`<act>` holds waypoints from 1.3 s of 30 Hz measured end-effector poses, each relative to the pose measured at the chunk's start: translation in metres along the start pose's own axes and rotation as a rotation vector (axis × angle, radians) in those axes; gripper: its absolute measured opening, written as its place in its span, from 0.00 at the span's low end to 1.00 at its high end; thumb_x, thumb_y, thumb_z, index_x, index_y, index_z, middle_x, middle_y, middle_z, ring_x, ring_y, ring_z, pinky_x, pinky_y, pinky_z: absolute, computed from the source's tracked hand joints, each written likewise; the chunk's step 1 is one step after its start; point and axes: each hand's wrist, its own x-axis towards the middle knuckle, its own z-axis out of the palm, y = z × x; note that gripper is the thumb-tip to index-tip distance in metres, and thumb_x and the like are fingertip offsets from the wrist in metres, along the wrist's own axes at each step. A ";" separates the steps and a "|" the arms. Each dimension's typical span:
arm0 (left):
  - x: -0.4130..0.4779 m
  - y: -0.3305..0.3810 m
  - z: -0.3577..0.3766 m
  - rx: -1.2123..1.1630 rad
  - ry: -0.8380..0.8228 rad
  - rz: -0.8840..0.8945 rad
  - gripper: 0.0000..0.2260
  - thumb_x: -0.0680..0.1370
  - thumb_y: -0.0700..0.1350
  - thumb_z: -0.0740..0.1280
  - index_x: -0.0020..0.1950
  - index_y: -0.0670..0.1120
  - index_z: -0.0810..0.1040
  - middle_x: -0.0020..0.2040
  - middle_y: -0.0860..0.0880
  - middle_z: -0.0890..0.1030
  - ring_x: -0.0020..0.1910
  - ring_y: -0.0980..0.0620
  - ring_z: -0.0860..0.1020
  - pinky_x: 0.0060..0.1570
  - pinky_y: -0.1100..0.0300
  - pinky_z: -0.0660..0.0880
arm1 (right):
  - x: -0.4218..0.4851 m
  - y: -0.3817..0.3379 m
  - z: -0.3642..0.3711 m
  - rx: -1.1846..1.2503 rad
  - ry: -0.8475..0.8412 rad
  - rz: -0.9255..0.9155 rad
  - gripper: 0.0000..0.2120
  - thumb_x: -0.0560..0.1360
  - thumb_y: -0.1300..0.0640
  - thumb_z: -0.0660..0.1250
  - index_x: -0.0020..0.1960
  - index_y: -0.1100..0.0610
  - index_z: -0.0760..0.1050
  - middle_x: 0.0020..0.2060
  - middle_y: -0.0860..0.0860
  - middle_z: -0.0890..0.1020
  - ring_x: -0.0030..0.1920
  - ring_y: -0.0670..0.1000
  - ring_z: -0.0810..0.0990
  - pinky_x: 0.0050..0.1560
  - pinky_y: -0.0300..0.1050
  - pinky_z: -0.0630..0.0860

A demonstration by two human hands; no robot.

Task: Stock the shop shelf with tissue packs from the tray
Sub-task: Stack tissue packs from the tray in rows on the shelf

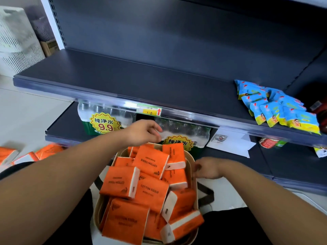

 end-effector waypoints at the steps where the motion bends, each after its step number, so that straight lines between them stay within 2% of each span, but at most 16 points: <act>1: 0.006 -0.003 0.005 0.056 -0.007 0.012 0.11 0.75 0.37 0.68 0.56 0.46 0.77 0.47 0.49 0.84 0.48 0.53 0.82 0.50 0.58 0.78 | 0.005 0.001 -0.006 0.046 0.034 -0.001 0.15 0.77 0.46 0.65 0.58 0.55 0.77 0.52 0.50 0.79 0.53 0.51 0.77 0.54 0.46 0.74; 3: 0.017 -0.012 0.013 0.183 -0.039 0.003 0.13 0.74 0.37 0.69 0.58 0.45 0.77 0.46 0.50 0.83 0.47 0.53 0.81 0.50 0.58 0.79 | 0.012 -0.001 -0.015 0.229 0.106 0.008 0.14 0.77 0.47 0.65 0.57 0.55 0.77 0.48 0.50 0.79 0.50 0.50 0.78 0.52 0.46 0.75; 6: 0.028 -0.027 0.020 0.339 -0.053 -0.024 0.17 0.73 0.39 0.70 0.61 0.46 0.75 0.47 0.54 0.80 0.44 0.57 0.78 0.41 0.64 0.75 | 0.027 -0.007 -0.023 0.446 0.249 0.051 0.13 0.78 0.46 0.64 0.51 0.56 0.78 0.44 0.52 0.80 0.44 0.50 0.78 0.46 0.46 0.76; 8: 0.033 -0.036 0.021 0.448 -0.073 -0.046 0.19 0.72 0.41 0.70 0.63 0.48 0.74 0.54 0.51 0.79 0.49 0.54 0.77 0.46 0.61 0.77 | 0.037 -0.013 -0.021 0.504 0.289 0.115 0.13 0.79 0.46 0.62 0.50 0.56 0.76 0.43 0.52 0.80 0.43 0.50 0.77 0.44 0.47 0.76; 10: 0.039 -0.044 0.022 0.584 -0.105 -0.083 0.24 0.71 0.45 0.71 0.66 0.50 0.72 0.60 0.49 0.75 0.57 0.49 0.75 0.54 0.54 0.76 | 0.048 -0.019 -0.016 0.564 0.215 0.171 0.12 0.80 0.43 0.60 0.52 0.52 0.71 0.44 0.50 0.77 0.48 0.52 0.77 0.44 0.48 0.75; 11: 0.041 -0.047 0.022 0.646 -0.128 -0.110 0.27 0.70 0.47 0.72 0.68 0.52 0.70 0.62 0.47 0.72 0.59 0.47 0.73 0.57 0.51 0.75 | 0.052 -0.022 -0.013 0.614 0.169 0.187 0.12 0.80 0.42 0.60 0.53 0.50 0.69 0.45 0.49 0.76 0.51 0.54 0.77 0.46 0.48 0.75; 13: 0.043 -0.051 0.022 0.722 -0.188 -0.167 0.32 0.70 0.51 0.73 0.72 0.53 0.65 0.65 0.46 0.69 0.63 0.44 0.70 0.60 0.49 0.72 | 0.061 -0.023 -0.009 0.667 0.129 0.184 0.15 0.78 0.40 0.62 0.56 0.50 0.73 0.51 0.50 0.79 0.53 0.53 0.78 0.53 0.49 0.75; 15: 0.044 -0.054 0.024 0.764 -0.250 -0.205 0.35 0.70 0.52 0.73 0.74 0.53 0.62 0.67 0.46 0.69 0.64 0.44 0.70 0.61 0.50 0.72 | 0.068 -0.023 -0.006 0.634 0.135 0.161 0.13 0.77 0.44 0.65 0.56 0.51 0.77 0.54 0.52 0.81 0.53 0.52 0.79 0.58 0.49 0.75; 20: 0.045 -0.055 0.028 0.845 -0.248 -0.224 0.35 0.68 0.56 0.74 0.72 0.53 0.64 0.65 0.46 0.69 0.64 0.42 0.69 0.61 0.47 0.72 | 0.072 -0.022 0.002 0.746 0.149 0.189 0.10 0.74 0.50 0.71 0.54 0.48 0.77 0.55 0.51 0.82 0.55 0.52 0.80 0.63 0.54 0.74; 22: 0.044 -0.054 0.028 0.844 -0.253 -0.237 0.34 0.68 0.56 0.74 0.71 0.52 0.67 0.64 0.46 0.68 0.64 0.42 0.67 0.62 0.46 0.71 | 0.069 -0.021 0.000 0.797 0.137 0.184 0.09 0.74 0.52 0.72 0.52 0.48 0.76 0.54 0.51 0.82 0.54 0.52 0.80 0.62 0.53 0.74; 25: 0.040 -0.049 0.026 0.832 -0.229 -0.235 0.31 0.68 0.56 0.75 0.69 0.55 0.69 0.62 0.47 0.67 0.64 0.43 0.64 0.63 0.46 0.67 | 0.060 -0.019 -0.006 0.884 0.156 0.160 0.17 0.73 0.56 0.73 0.60 0.53 0.75 0.52 0.51 0.82 0.51 0.52 0.82 0.53 0.49 0.78; 28: 0.038 -0.045 0.023 0.765 -0.204 -0.181 0.28 0.67 0.56 0.76 0.65 0.58 0.72 0.57 0.48 0.66 0.62 0.44 0.63 0.63 0.46 0.66 | 0.050 -0.016 -0.014 0.957 0.183 0.144 0.23 0.72 0.59 0.74 0.64 0.55 0.70 0.54 0.53 0.82 0.49 0.53 0.83 0.48 0.49 0.81; 31: 0.039 -0.047 0.019 0.614 -0.174 -0.122 0.26 0.66 0.52 0.77 0.62 0.58 0.74 0.53 0.49 0.64 0.60 0.44 0.68 0.62 0.48 0.71 | 0.038 -0.012 -0.022 1.036 0.254 0.116 0.24 0.71 0.59 0.75 0.64 0.55 0.69 0.52 0.54 0.82 0.47 0.54 0.84 0.43 0.48 0.81; 34: 0.037 -0.045 0.014 0.520 -0.122 -0.107 0.28 0.67 0.49 0.77 0.65 0.56 0.72 0.55 0.49 0.65 0.57 0.45 0.71 0.61 0.52 0.72 | 0.025 -0.004 -0.030 1.120 0.325 0.073 0.24 0.72 0.59 0.74 0.65 0.54 0.70 0.53 0.54 0.81 0.48 0.54 0.84 0.45 0.49 0.82; 36: 0.035 -0.040 0.010 0.464 -0.089 -0.104 0.30 0.68 0.46 0.77 0.67 0.53 0.69 0.58 0.48 0.67 0.57 0.45 0.73 0.58 0.55 0.73 | 0.016 0.002 -0.034 1.171 0.360 0.052 0.23 0.73 0.58 0.73 0.65 0.53 0.69 0.53 0.54 0.81 0.50 0.54 0.83 0.47 0.50 0.81; 39: 0.029 -0.036 0.005 0.342 -0.054 -0.116 0.32 0.70 0.39 0.75 0.70 0.50 0.66 0.58 0.47 0.73 0.54 0.47 0.75 0.46 0.59 0.74 | 0.007 0.009 -0.036 1.232 0.382 0.036 0.22 0.74 0.58 0.72 0.66 0.56 0.70 0.53 0.55 0.83 0.50 0.54 0.83 0.49 0.50 0.81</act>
